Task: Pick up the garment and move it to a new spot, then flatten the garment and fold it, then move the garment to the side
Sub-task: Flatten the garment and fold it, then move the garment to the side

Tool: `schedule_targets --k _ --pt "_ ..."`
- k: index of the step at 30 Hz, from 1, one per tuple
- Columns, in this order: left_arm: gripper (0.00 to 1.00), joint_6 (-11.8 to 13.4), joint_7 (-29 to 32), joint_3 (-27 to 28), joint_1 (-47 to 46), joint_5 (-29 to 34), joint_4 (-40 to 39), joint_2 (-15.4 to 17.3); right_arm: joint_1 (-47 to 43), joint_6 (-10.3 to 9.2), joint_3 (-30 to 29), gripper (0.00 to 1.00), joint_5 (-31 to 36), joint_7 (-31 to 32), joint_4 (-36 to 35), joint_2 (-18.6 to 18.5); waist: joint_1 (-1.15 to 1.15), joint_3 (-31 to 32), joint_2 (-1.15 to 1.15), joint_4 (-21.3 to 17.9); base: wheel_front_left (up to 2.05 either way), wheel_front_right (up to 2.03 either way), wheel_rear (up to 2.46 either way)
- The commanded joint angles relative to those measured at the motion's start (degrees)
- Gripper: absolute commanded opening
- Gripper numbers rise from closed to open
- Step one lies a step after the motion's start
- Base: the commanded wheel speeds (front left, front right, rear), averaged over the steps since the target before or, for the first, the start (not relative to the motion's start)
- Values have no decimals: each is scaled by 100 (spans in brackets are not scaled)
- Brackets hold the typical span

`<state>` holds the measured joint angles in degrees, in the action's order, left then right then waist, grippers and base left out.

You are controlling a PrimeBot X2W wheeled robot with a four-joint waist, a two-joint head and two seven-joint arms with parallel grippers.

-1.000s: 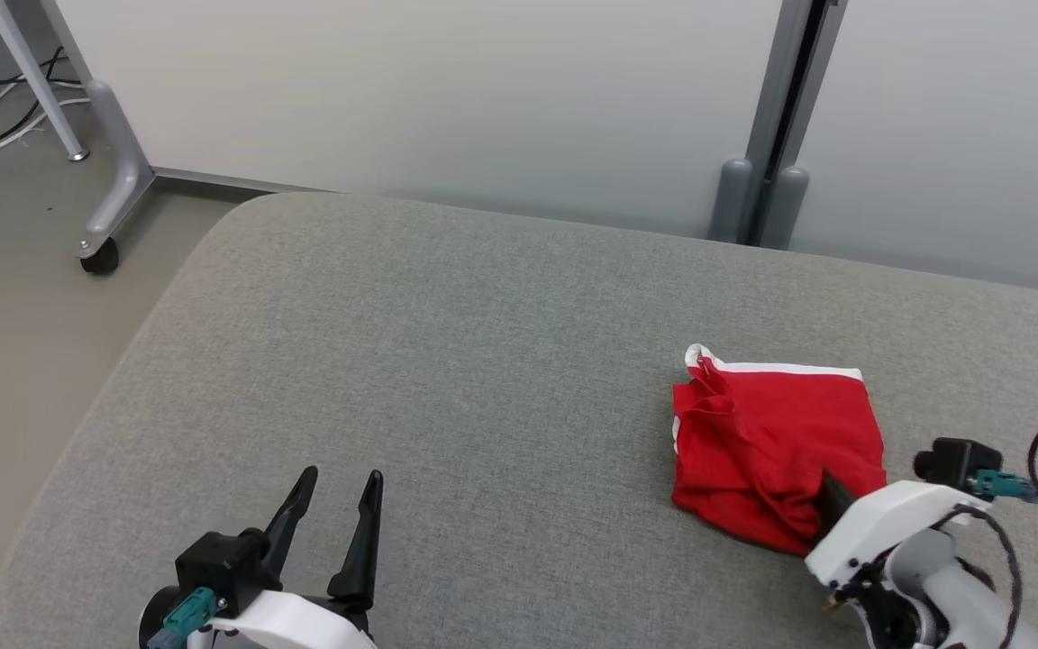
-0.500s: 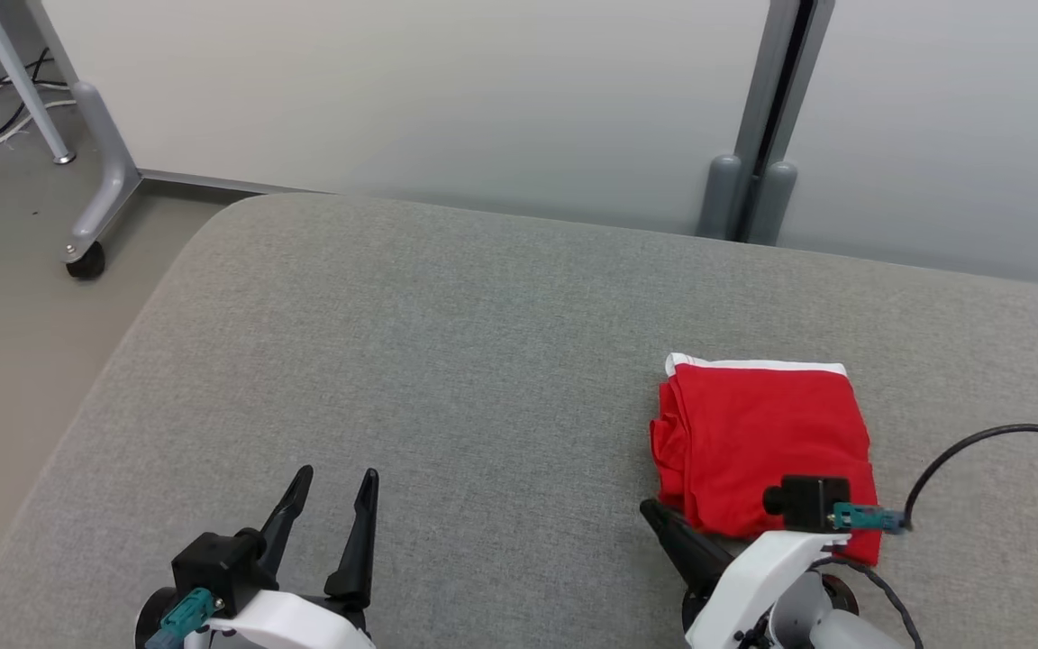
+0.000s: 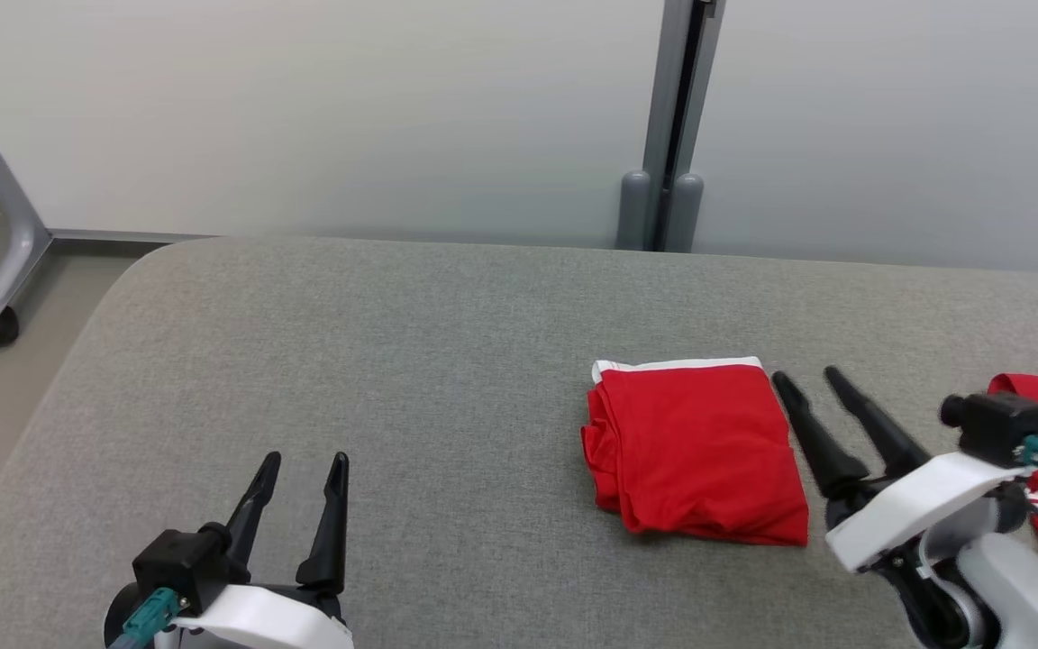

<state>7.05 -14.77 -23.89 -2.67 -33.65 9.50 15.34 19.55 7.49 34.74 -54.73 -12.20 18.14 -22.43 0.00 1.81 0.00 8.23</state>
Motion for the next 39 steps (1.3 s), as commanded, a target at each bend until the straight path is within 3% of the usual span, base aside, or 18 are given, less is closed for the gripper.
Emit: schedule_targets --k 1,7,17,28,39 --pt "100 -6 -33 78 69 63 -86 45 -74 1 -200 100 156 -89 -78 -114 0 49 0 -98 0 0 0" --pt "100 62 -41 436 257 281 -488 47 -490 1 -1332 100 1023 -217 -345 -166 0 141 0 -306 0 0 0" --pt "100 -67 -45 1021 623 974 -932 -214 -1487 1 -2609 100 2498 -283 -773 484 0 85 0 -396 0 0 0" --pt "100 -390 -45 1267 676 1690 -634 -568 -1895 1 -2995 100 3026 -306 -832 963 0 29 0 -372 0 0 0" --pt "100 -659 -46 1422 560 2073 -463 -836 -1840 1 -2937 100 3115 -301 -775 983 0 4 0 -342 0 0 0"
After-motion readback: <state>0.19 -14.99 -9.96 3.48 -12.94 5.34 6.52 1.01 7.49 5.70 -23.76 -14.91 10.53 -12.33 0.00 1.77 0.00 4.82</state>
